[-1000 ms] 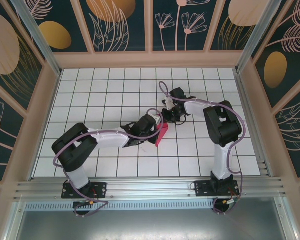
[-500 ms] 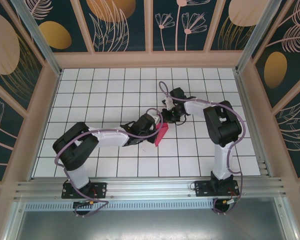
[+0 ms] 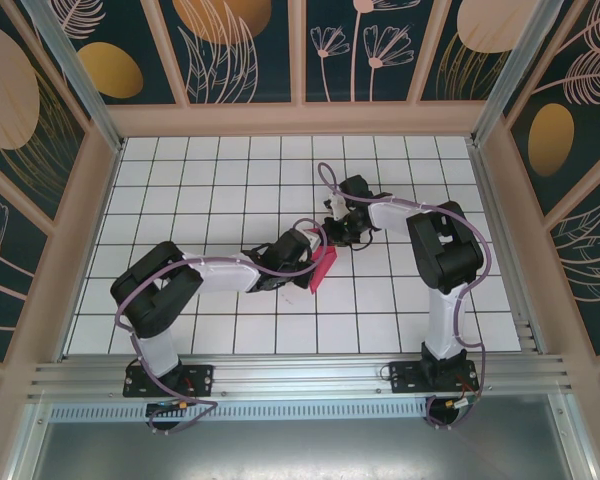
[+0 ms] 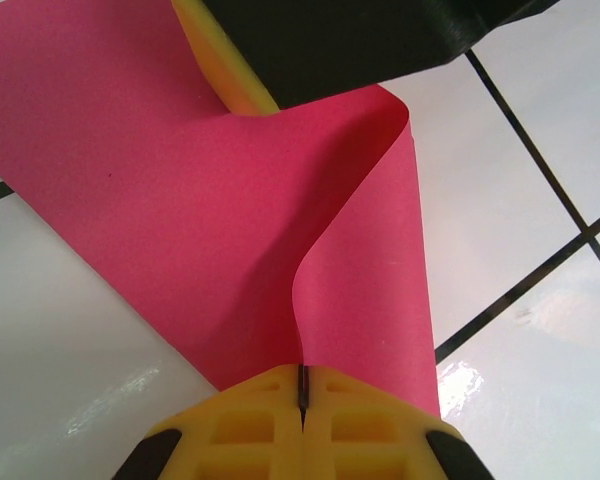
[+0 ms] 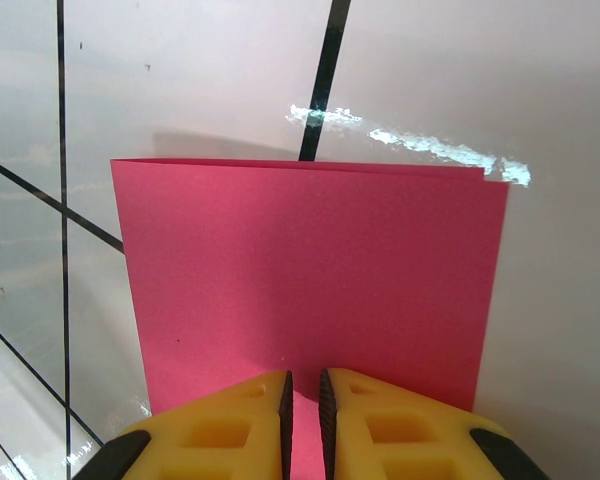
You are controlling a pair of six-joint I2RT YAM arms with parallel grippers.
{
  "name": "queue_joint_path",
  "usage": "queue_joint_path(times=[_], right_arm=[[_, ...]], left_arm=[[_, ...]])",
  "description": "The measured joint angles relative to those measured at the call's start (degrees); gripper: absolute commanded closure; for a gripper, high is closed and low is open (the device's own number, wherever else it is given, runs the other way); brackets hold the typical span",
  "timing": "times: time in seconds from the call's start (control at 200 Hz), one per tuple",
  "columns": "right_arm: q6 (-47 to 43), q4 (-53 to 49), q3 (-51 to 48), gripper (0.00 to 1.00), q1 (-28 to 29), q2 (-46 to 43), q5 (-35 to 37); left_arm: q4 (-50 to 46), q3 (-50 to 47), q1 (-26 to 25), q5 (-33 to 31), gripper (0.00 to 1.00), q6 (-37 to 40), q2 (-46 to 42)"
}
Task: Fold a paper plane with a square sheet of paper (pick it up from the middle)
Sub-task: Third fold the triangle at the center of the table.
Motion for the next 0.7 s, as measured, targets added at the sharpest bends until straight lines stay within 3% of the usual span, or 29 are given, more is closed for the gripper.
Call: queue_joint_path(times=[0.701], right_arm=[[0.0,0.0,0.0,0.8,0.0,0.0,0.0]], left_arm=[[-0.1,0.4,0.0,-1.3,0.93,2.3,0.0]])
